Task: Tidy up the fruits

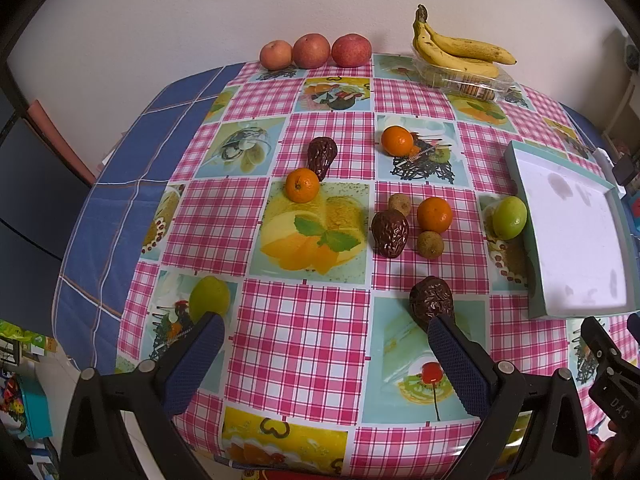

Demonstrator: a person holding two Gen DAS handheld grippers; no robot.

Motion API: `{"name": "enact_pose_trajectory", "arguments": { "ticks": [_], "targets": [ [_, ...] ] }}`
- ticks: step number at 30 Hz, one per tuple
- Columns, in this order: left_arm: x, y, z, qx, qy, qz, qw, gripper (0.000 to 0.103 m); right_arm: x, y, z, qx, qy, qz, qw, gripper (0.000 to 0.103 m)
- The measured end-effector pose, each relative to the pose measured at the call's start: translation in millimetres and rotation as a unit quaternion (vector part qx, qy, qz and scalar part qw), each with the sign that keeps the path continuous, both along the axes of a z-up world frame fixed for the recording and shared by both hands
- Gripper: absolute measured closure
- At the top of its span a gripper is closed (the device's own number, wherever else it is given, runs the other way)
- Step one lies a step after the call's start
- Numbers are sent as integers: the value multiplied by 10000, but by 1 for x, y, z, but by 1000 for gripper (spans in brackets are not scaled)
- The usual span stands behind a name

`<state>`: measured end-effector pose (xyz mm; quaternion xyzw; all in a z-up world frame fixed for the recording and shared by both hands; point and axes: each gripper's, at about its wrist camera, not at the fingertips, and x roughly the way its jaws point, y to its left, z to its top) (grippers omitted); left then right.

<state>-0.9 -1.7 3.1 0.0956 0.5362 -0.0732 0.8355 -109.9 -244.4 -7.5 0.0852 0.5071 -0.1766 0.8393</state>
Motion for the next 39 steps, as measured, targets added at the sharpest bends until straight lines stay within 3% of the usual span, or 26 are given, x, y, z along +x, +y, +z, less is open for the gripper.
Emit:
{"name": "enact_pose_trajectory", "arguments": {
  "ticks": [30,39],
  "targets": [
    [-1,0,0,11,0,-3,10000,0,0,2,-3,-5,39,14,10000,2],
    [1,4,-2,-146,62,15,9999,0,2,4,-3,-19,44,33,10000,2]
  ]
}}
